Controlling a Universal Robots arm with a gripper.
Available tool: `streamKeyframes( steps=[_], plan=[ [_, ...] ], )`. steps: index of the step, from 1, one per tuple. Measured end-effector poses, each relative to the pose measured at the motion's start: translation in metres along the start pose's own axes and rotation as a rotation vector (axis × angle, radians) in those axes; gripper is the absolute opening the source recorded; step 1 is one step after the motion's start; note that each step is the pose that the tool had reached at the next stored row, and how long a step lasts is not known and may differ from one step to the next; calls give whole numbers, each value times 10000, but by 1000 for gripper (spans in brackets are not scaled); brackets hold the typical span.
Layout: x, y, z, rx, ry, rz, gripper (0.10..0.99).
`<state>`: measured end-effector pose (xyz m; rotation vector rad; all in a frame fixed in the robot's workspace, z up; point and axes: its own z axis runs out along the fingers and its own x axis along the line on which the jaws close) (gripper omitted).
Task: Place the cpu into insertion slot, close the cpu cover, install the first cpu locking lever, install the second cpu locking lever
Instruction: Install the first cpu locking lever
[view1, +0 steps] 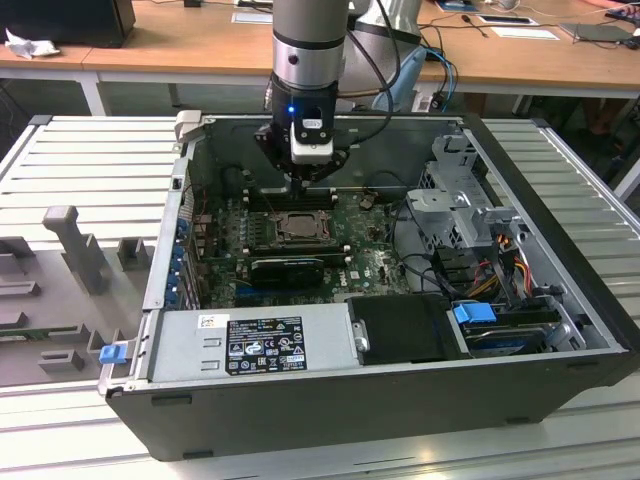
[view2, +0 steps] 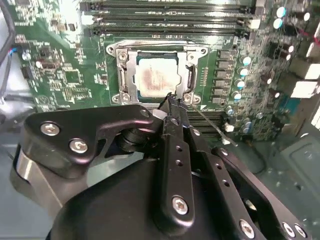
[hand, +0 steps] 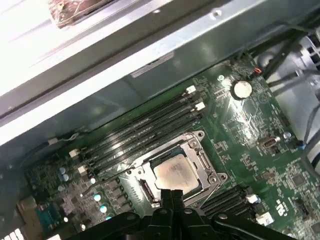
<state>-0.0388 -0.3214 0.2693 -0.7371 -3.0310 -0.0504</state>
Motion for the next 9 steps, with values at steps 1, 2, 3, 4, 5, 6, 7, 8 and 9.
streamKeyframes(
  steps=[1, 2, 3, 4, 5, 6, 7, 8, 9],
  plan=[
    [0, 0, 0, 7, 6, -224, 106],
    [0, 0, 0, 12, 11, -408, 106],
    [0, 0, 0, 17, 12, -602, 106],
    [0, 0, 1, 18, 13, -756, 106],
    [0, 0, 1, 22, 10, -1049, 106],
    [-1, 0, 1, 24, 2, -1419, 106],
    [0, 0, 1, 25, -6, -1689, 106],
    [0, 0, 2, 25, -9, -1826, 106],
    [0, 0, 2, 26, -17, -2048, 106]
  ],
)
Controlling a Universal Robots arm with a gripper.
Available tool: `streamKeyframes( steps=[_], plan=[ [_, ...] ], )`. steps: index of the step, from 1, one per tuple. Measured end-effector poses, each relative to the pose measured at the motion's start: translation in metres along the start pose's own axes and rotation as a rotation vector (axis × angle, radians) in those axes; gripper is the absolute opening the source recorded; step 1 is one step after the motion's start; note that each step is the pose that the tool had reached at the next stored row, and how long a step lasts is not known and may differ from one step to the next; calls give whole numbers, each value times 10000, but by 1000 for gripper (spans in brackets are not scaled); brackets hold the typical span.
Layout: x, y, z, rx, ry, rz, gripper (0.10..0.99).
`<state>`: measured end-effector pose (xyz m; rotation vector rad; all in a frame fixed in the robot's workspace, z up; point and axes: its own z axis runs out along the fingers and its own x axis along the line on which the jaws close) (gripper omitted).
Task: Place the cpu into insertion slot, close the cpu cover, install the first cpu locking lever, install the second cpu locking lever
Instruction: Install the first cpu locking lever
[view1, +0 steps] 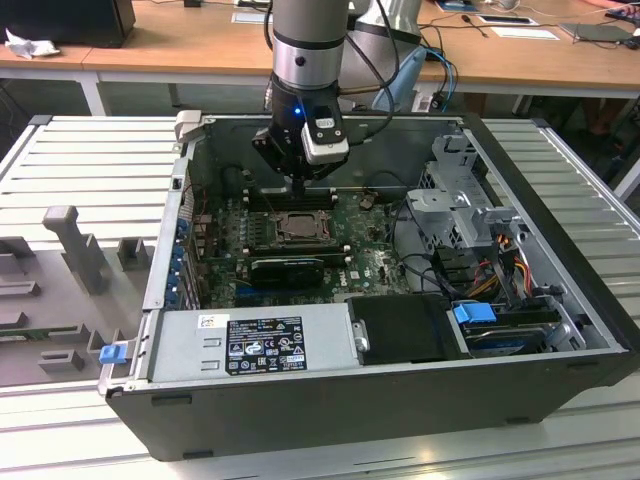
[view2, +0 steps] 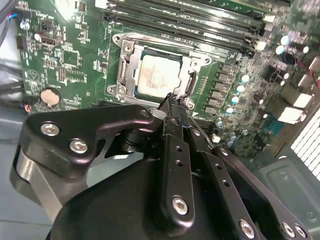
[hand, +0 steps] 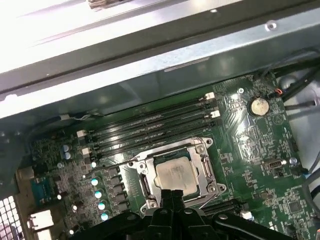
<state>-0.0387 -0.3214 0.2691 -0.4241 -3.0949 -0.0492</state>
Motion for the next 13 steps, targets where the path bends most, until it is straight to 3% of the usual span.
streamKeyframes(
  steps=[7, 13],
  plan=[
    [1, -1, 3, -8, -68, -792, 106],
    [1, -1, 9, -11, -125, -1839, 106]
  ],
)
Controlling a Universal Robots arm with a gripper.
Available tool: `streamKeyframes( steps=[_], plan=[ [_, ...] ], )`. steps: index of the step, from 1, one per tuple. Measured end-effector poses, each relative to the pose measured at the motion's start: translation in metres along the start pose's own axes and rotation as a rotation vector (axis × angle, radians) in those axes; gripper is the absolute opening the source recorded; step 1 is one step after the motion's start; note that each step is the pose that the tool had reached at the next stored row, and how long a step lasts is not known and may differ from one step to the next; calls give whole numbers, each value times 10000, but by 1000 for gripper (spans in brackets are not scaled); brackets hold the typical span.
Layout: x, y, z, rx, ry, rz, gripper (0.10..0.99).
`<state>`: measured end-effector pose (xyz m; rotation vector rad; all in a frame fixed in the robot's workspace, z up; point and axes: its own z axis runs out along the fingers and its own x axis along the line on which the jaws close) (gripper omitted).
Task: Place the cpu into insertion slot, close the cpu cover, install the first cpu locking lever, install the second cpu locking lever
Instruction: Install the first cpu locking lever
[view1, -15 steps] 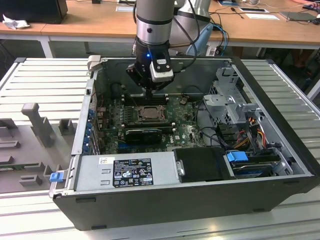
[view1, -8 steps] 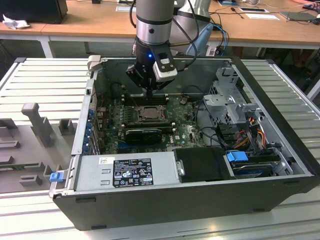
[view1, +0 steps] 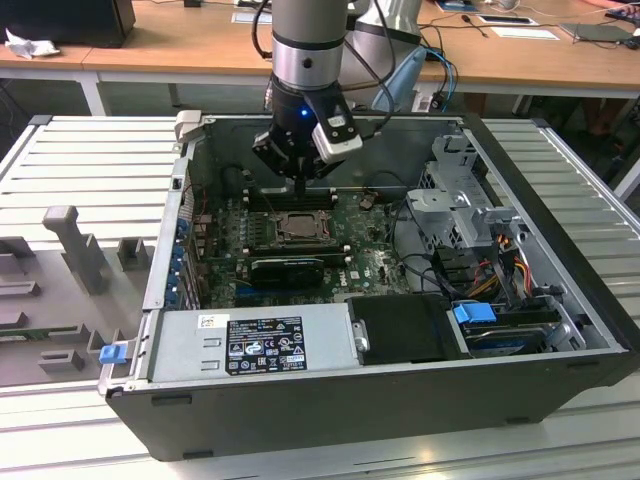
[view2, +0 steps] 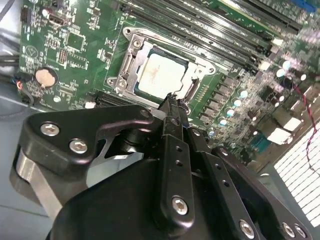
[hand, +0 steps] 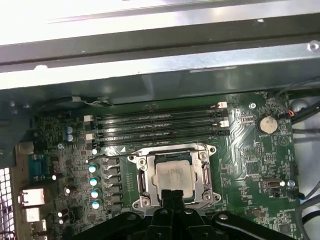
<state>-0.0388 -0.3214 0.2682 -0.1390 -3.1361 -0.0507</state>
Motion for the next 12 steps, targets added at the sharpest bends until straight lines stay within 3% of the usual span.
streamKeyframes(
  steps=[12],
  plan=[
    [0, 0, 9, -12, -119, -1989, 106]
  ],
)
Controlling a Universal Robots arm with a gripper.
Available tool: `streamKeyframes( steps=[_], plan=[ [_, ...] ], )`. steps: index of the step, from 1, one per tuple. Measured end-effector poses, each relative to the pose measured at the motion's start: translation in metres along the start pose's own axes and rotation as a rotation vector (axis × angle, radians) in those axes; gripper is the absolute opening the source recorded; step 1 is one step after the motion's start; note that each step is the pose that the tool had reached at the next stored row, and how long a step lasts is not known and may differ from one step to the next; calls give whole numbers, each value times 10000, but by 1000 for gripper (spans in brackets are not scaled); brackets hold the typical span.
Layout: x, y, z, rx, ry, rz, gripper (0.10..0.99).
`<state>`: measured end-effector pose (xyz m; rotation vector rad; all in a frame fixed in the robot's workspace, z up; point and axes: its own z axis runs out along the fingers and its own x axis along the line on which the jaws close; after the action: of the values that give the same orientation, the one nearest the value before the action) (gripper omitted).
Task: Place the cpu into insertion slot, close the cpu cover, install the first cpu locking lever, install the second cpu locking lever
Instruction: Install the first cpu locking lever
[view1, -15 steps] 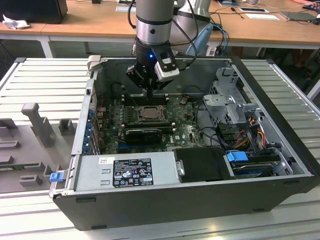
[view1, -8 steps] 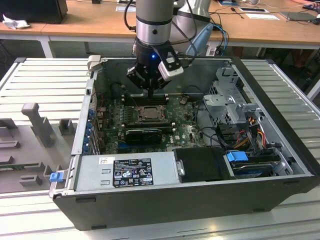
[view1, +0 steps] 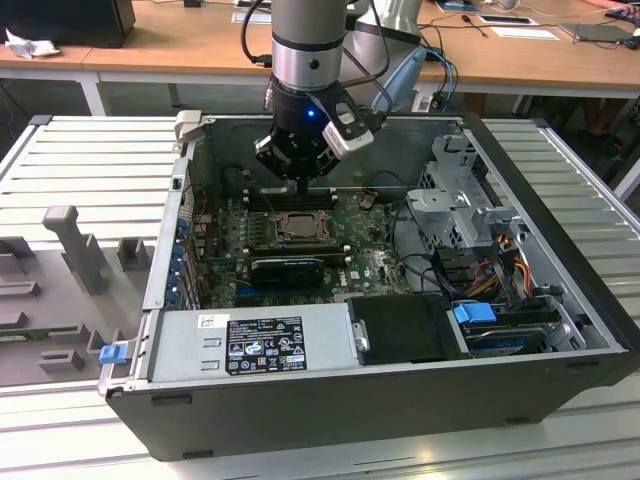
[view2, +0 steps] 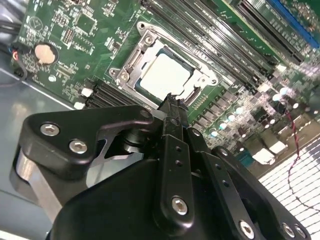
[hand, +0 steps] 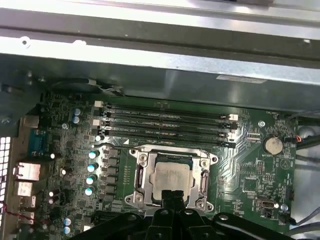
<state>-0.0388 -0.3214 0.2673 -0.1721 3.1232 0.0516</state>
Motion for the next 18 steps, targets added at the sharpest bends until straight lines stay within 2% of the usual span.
streamKeyframes(
  steps=[7, 13, 18],
  plan=[
    [6, 1, 3, -22, 19, -1509, 106],
    [58, 6, 2, -23, 23, -1595, 106],
    [141, 15, 1, -22, 15, -1713, 106]
  ],
)
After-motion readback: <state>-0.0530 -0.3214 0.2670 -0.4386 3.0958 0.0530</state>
